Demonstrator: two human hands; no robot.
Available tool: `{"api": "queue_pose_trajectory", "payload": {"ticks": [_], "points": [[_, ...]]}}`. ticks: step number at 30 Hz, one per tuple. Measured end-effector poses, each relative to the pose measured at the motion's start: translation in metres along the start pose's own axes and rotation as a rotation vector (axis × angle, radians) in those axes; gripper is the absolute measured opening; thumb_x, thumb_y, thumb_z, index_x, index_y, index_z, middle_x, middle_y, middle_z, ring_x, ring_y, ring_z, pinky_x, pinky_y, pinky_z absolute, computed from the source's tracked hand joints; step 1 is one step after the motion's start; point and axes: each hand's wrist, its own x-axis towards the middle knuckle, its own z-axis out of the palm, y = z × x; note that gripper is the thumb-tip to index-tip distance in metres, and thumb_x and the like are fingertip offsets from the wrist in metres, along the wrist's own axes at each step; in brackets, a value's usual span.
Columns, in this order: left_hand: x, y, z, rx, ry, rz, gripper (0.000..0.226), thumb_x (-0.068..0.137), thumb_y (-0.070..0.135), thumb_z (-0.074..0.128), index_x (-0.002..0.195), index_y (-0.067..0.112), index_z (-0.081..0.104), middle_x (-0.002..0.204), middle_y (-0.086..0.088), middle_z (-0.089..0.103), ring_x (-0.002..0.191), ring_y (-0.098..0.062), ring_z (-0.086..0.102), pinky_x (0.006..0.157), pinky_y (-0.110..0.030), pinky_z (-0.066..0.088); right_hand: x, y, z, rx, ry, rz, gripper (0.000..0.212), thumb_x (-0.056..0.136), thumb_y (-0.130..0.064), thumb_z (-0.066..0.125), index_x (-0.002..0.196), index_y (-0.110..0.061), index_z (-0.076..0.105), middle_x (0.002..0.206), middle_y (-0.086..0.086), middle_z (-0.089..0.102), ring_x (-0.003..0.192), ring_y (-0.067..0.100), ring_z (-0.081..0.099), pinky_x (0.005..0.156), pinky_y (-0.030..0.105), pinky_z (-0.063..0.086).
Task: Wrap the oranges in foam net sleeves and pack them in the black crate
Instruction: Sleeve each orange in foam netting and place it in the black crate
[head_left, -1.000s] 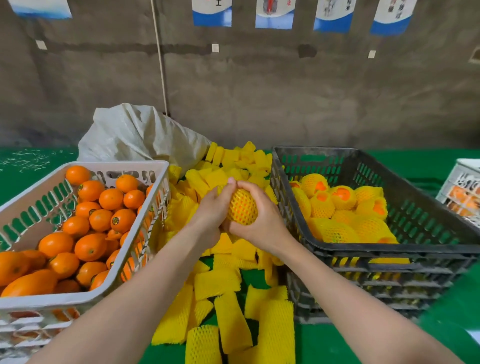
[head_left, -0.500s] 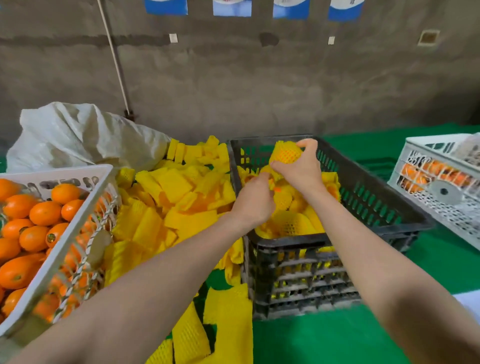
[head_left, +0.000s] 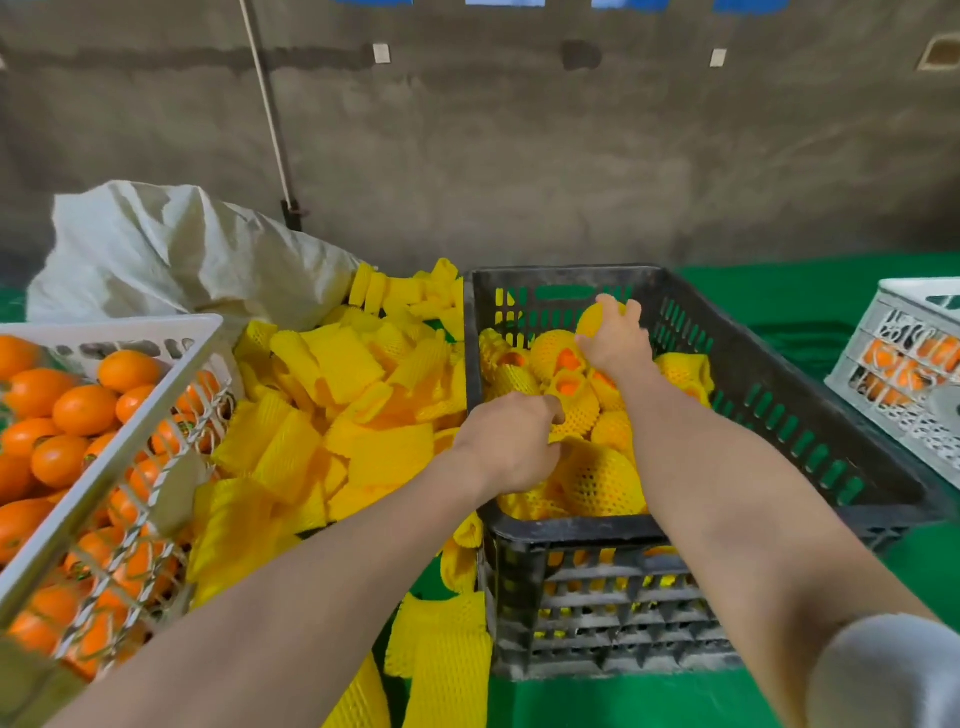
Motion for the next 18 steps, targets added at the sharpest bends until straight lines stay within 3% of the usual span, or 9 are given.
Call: {"api": "queue_pose_trajectory", "payload": {"ticks": [3, 5, 7, 9, 11, 16, 18], "points": [[0.0, 0.0, 0.0, -0.035, 0.016, -0.011, 0.033, 0.092, 0.032, 0.056, 0.123, 0.019, 0.057, 0.1, -0.007, 0.069, 0.095, -0.026, 0.062, 0.072, -0.034, 0.048, -0.002, 0.001, 0.003, -0.093, -0.001, 0.043, 0.073, 0.091, -0.035, 0.055, 0.148, -0.033, 0.009, 0.156, 0.014, -0.014, 0.14, 0.048, 0.003, 0.111, 0.058, 0.014], [-0.001, 0.0, 0.0, -0.068, 0.018, -0.021, 0.033, 0.093, 0.033, 0.057, 0.122, 0.019, 0.058, 0.102, -0.006, 0.068, 0.097, -0.026, 0.061, 0.075, -0.036, 0.05, -0.008, -0.003, 0.002, -0.198, 0.06, 0.001, 0.068, 0.091, -0.03, 0.053, 0.147, -0.029, 0.015, 0.156, 0.014, -0.015, 0.141, 0.044, -0.008, 0.111, 0.061, 0.002], [-0.002, 0.0, -0.001, -0.106, 0.025, -0.033, 0.032, 0.093, 0.032, 0.057, 0.122, 0.018, 0.058, 0.107, -0.006, 0.067, 0.1, -0.025, 0.06, 0.079, -0.038, 0.052, -0.018, -0.016, -0.002, -0.241, 0.128, -0.089, 0.054, 0.091, -0.026, 0.051, 0.142, -0.019, 0.032, 0.157, 0.015, 0.001, 0.142, 0.04, 0.001, 0.112, 0.058, 0.003], [-0.004, 0.001, -0.002, -0.152, 0.05, -0.042, 0.03, 0.094, 0.027, 0.056, 0.121, 0.016, 0.059, 0.116, -0.007, 0.065, 0.107, -0.025, 0.058, 0.086, -0.039, 0.051, -0.032, -0.038, -0.008, -0.198, 0.158, -0.208, 0.042, 0.092, -0.026, 0.051, 0.131, -0.012, 0.048, 0.148, 0.017, 0.029, 0.137, 0.036, 0.024, 0.111, 0.052, 0.02], [-0.006, 0.002, -0.004, -0.204, 0.108, -0.039, 0.028, 0.093, 0.018, 0.055, 0.12, 0.011, 0.061, 0.121, -0.009, 0.062, 0.112, -0.026, 0.055, 0.093, -0.039, 0.047, -0.049, -0.063, -0.015, -0.109, 0.187, -0.355, 0.032, 0.092, -0.026, 0.051, 0.119, -0.01, 0.059, 0.129, 0.017, 0.052, 0.122, 0.034, 0.045, 0.099, 0.043, 0.038], [-0.032, 0.0, -0.011, -0.306, 0.403, -0.011, 0.018, 0.083, -0.005, 0.052, 0.094, -0.004, 0.066, 0.1, -0.021, 0.065, 0.098, -0.036, 0.052, 0.088, -0.034, 0.038, -0.099, -0.107, -0.023, 0.154, 0.343, -0.627, 0.017, 0.09, -0.017, 0.053, 0.09, -0.01, 0.068, 0.093, 0.012, 0.069, 0.09, 0.034, 0.061, 0.074, 0.037, 0.044], [-0.053, -0.01, -0.014, -0.331, 0.428, 0.01, 0.024, 0.083, -0.002, 0.056, 0.105, -0.001, 0.065, 0.114, -0.017, 0.063, 0.111, -0.032, 0.051, 0.096, -0.029, 0.033, -0.117, -0.112, -0.025, 0.276, 0.419, -0.652, 0.013, 0.088, -0.013, 0.056, 0.085, -0.008, 0.068, 0.082, 0.012, 0.07, 0.079, 0.034, 0.063, 0.069, 0.036, 0.044]]}}
